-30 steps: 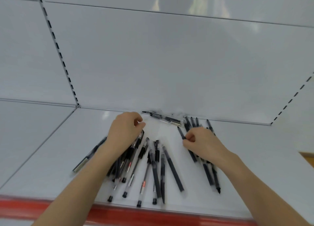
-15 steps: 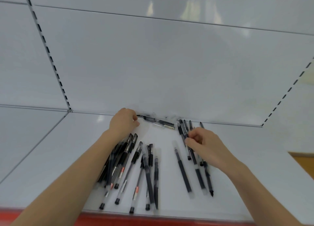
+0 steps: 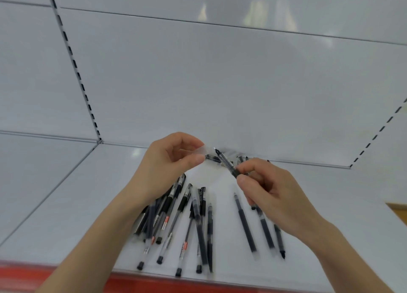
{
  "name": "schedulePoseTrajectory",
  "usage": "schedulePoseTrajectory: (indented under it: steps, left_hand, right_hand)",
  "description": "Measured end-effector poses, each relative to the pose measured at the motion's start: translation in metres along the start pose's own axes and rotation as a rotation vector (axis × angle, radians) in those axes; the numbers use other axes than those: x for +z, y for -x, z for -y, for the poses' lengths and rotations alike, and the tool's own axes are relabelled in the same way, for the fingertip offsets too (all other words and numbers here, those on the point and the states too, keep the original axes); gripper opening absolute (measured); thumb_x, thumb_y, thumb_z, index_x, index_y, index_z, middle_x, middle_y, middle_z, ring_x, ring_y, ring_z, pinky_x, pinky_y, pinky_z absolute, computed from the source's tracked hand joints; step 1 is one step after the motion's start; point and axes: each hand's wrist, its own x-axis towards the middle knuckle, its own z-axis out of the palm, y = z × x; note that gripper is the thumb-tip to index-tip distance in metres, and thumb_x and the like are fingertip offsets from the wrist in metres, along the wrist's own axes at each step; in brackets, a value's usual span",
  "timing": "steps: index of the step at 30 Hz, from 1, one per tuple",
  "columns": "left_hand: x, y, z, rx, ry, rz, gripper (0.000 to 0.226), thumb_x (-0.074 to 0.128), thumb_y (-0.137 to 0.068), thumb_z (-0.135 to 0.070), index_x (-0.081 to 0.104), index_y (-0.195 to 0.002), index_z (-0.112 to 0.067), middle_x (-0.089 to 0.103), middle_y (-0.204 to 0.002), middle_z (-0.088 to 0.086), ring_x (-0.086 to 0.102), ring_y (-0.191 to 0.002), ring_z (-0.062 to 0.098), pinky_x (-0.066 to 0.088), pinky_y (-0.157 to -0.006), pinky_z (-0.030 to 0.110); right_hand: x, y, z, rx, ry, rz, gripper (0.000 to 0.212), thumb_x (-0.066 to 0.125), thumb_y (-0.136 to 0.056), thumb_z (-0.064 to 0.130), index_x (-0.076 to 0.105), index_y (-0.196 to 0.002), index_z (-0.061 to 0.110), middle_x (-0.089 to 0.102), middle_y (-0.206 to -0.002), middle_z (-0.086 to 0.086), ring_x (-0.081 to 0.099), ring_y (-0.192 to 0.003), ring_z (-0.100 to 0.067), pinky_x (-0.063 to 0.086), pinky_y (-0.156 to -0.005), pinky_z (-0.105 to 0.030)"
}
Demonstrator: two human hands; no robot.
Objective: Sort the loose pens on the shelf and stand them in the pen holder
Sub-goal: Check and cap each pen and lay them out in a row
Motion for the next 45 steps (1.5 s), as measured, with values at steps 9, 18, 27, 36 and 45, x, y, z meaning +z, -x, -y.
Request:
schedulePoseTrajectory:
  steps: [9, 18, 27, 36, 45]
  left_hand:
    - [0.004, 0.009, -0.003, -0.022, 0.087, 0.026, 0.022, 0.062, -0.082, -0.003, 0.064, -0.097, -0.019, 0.068, -0.087, 0.005, 0.070, -0.079, 0.018, 0.056, -0.074, 0.022]
    - [0.010, 0.007, -0.004, -0.257, 0.628, -0.085, 0.017, 0.049, -0.091, -0.009, 0.061, -0.102, -0.015, 0.070, -0.067, 0.006, 0.071, -0.067, 0.020, 0.059, -0.062, 0.025]
    - [0.013, 0.011, -0.005, -0.197, 0.664, -0.118, 0.013, 0.054, -0.087, -0.013, 0.057, -0.100, -0.013, 0.071, -0.073, 0.009, 0.072, -0.072, 0.022, 0.055, -0.056, 0.021]
    - [0.021, 0.011, 0.000, -0.092, 0.640, -0.167, 0.011, 0.061, -0.077, -0.008, 0.062, -0.087, -0.009, 0.071, -0.070, 0.005, 0.069, -0.070, 0.016, 0.057, -0.066, 0.023]
    - [0.036, 0.010, 0.004, -0.099, 0.640, -0.125, 0.009, 0.062, -0.079, -0.002, 0.063, -0.086, -0.008, 0.071, -0.073, 0.011, 0.070, -0.072, 0.021, 0.057, -0.068, 0.028]
  right_hand:
    - [0.002, 0.004, 0.008, -0.003, 0.007, 0.027, 0.023, 0.053, -0.087, 0.018, 0.056, -0.071, 0.033, 0.044, -0.045, 0.006, 0.046, -0.047, -0.004, 0.037, -0.050, -0.010]
    - [0.007, 0.012, 0.016, -0.022, -0.081, -0.017, 0.017, 0.056, -0.087, 0.017, 0.061, -0.074, 0.026, 0.054, -0.048, -0.001, 0.044, -0.040, -0.002, 0.033, -0.046, -0.007]
    - [0.019, 0.012, 0.019, 0.030, -0.066, 0.057, 0.016, 0.055, -0.088, 0.011, 0.062, -0.076, 0.020, 0.051, -0.047, -0.001, 0.048, -0.041, -0.001, 0.035, -0.048, -0.007]
    - [0.026, 0.010, 0.016, 0.062, -0.106, -0.038, 0.014, 0.055, -0.087, 0.020, 0.062, -0.076, 0.017, 0.052, -0.046, 0.000, 0.045, -0.039, -0.003, 0.033, -0.046, -0.009]
    - [0.021, 0.012, 0.008, 0.050, -0.077, -0.056, 0.016, 0.053, -0.090, 0.018, 0.059, -0.075, 0.014, 0.056, -0.046, 0.003, 0.044, -0.039, -0.003, 0.034, -0.047, -0.009]
